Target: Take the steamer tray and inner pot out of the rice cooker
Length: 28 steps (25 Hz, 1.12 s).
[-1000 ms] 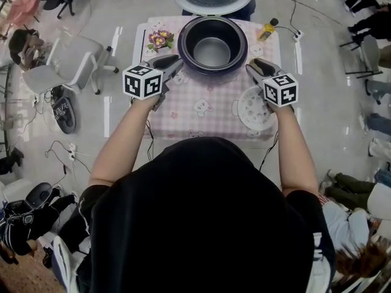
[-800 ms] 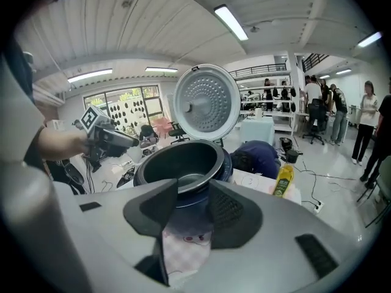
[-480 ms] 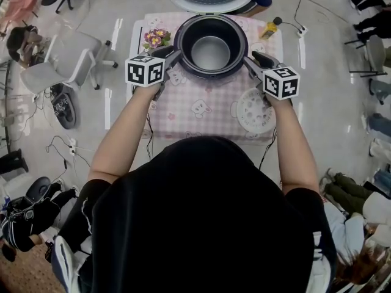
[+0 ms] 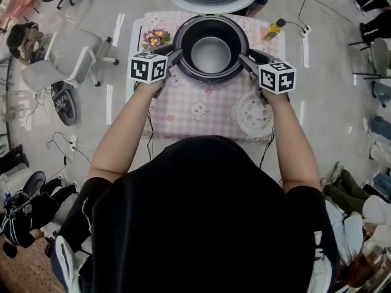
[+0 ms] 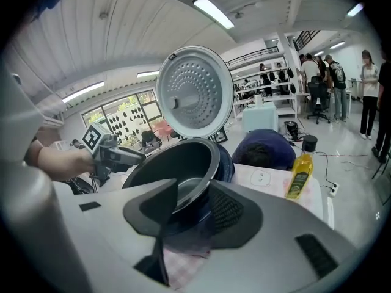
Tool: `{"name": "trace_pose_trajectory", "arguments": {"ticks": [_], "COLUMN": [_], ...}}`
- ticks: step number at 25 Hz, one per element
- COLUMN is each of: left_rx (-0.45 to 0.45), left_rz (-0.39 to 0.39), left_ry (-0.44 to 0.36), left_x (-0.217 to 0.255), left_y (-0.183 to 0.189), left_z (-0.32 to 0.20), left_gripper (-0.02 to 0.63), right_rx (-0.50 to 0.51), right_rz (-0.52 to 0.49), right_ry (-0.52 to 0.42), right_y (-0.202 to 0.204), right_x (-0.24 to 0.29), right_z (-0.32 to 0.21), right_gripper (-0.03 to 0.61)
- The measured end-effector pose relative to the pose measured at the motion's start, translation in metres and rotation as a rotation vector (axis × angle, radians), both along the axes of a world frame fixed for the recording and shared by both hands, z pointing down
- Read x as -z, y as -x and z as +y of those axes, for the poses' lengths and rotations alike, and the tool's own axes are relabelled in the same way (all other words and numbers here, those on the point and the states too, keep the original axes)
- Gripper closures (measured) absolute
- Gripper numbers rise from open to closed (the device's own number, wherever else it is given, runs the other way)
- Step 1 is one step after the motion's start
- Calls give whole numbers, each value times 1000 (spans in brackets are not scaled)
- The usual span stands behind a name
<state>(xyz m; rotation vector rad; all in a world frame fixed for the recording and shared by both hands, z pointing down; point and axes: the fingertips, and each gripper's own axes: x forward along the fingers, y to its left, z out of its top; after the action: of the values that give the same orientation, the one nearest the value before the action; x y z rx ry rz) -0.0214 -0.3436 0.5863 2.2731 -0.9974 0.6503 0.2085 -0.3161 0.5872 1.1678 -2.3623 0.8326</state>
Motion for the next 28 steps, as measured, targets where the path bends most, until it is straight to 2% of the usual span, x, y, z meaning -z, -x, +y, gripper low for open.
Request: {"name": "trace_pose_trajectory", "arguments": {"ticks": [9,19,24,28], "left_rx": [9,0,9,90], "left_rz": [-14,26,77,229], "left_ry": [13,63,121,220], "left_x": [-5,-4,-4,-4], "left_y": [1,-3,-15,-13], "left_z": [-5,-10,-13,-22], "left_gripper": [466,479,485,494], "right_rx": [-35,-130,-169,-173], "right_rz": [6,-15,-53,-75], "right_ry": [97,84,93,109], "right_y": [4,-2,-10,-9], "right_x": [-17,-13,-12,-10], "right_z": [-11,-32,-34,-37], "right_gripper": [423,479,492,494]}}
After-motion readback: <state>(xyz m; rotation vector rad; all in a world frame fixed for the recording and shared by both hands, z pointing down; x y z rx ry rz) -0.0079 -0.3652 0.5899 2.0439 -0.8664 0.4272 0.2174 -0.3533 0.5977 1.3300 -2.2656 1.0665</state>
